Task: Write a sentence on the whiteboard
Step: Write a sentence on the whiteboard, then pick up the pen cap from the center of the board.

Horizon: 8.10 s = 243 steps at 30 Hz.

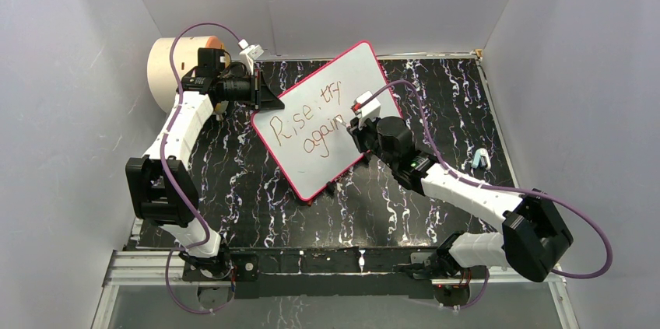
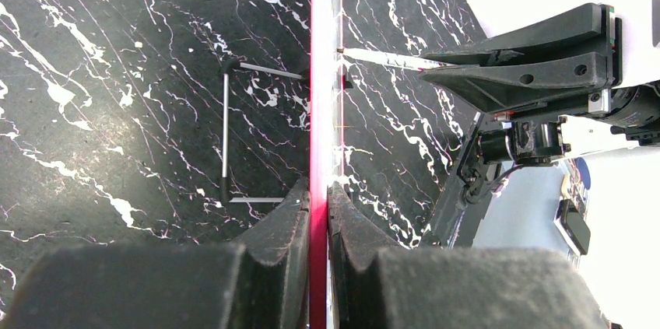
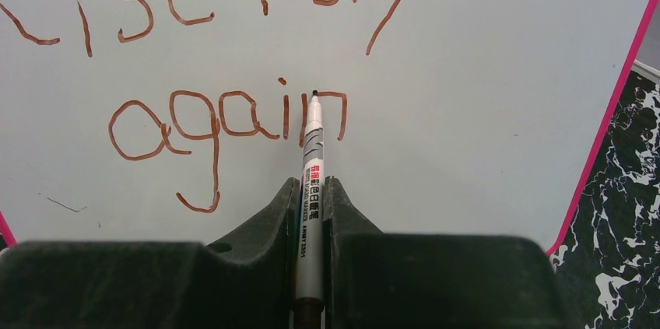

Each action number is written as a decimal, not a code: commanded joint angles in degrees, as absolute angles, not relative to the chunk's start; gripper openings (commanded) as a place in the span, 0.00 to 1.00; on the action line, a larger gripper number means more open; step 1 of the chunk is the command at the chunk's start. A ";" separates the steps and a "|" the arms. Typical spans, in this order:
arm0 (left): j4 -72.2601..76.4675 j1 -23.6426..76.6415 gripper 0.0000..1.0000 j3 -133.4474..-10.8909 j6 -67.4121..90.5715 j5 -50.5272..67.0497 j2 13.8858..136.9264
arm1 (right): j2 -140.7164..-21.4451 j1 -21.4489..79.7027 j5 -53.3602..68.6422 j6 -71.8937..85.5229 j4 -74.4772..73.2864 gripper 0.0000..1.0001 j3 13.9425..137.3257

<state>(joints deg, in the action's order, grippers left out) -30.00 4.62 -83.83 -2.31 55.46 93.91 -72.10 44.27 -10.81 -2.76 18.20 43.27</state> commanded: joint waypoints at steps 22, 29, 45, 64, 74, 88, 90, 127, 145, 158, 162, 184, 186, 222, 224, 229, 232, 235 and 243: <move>-34.89 5.76 0.00 -81.99 -4.31 52.46 94.53 | -68.11 44.04 -10.29 -2.38 15.82 0.00 43.46; -34.89 5.72 0.00 -82.03 -4.30 52.43 94.61 | -65.92 43.53 -17.33 -1.49 17.59 0.00 41.60; -34.89 5.71 0.00 -82.02 -4.26 52.59 94.75 | -67.74 41.55 -15.38 1.13 19.10 0.00 40.60; -34.90 5.71 0.00 -82.20 -4.15 52.90 95.12 | -71.71 40.88 -13.54 1.10 17.58 0.00 41.39; -34.33 6.41 0.03 -83.05 -3.24 50.86 94.70 | -64.41 40.88 -16.59 1.88 16.08 0.00 40.44; -30.56 6.51 0.49 -86.25 5.21 34.53 88.00 | -54.05 40.87 -16.61 4.03 10.30 0.00 39.49; -29.81 6.56 0.53 -86.03 6.68 30.84 85.69 | -52.78 40.87 -16.61 4.33 9.41 0.00 39.35; -22.26 50.38 0.84 -54.80 28.35 -13.47 54.38 | -38.07 40.88 -19.75 8.24 5.66 0.00 33.96; -11.92 68.90 0.84 -45.47 33.38 -21.98 71.54 | -35.23 40.88 -26.66 9.31 6.55 0.00 32.26; -9.55 68.77 0.85 -47.81 28.86 -20.93 83.11 | -35.72 40.90 -27.05 9.14 6.59 0.00 32.26; -11.43 67.44 0.85 -49.43 27.19 -21.99 84.95 | -35.73 40.89 -27.11 9.10 6.66 0.00 32.24; -13.86 59.60 0.85 -51.86 21.28 -22.06 88.10 | -36.29 40.91 -27.17 8.92 6.68 0.00 32.17; -14.34 59.17 0.85 -52.07 21.18 -22.13 88.04 | -36.38 40.87 -27.16 8.89 6.64 0.00 32.25; -19.89 56.53 0.32 -49.60 35.55 -19.59 91.91 | -36.25 40.93 -27.24 8.90 7.05 0.00 31.86; -19.91 56.44 0.32 -49.42 35.75 -19.30 92.14 | -36.00 40.87 -27.20 8.86 7.03 0.00 31.86; -19.87 56.33 0.30 -48.28 36.45 -17.87 92.55 | -35.74 40.92 -27.27 8.95 7.03 0.00 31.73; -20.46 56.32 0.28 -47.72 37.09 -17.20 92.24 | -35.48 40.88 -27.41 8.90 6.95 0.00 31.84; -20.91 56.31 0.26 -46.96 37.51 -16.88 91.24 | -35.25 40.87 -27.33 8.91 6.94 0.00 31.71; -24.95 55.54 0.24 -48.06 36.10 -15.39 90.45 | -35.00 40.92 -27.16 9.14 6.77 0.00 31.71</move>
<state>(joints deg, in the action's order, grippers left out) -17.56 56.21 -49.21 36.62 -17.54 90.89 -36.29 41.21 -26.26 8.86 3.14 32.01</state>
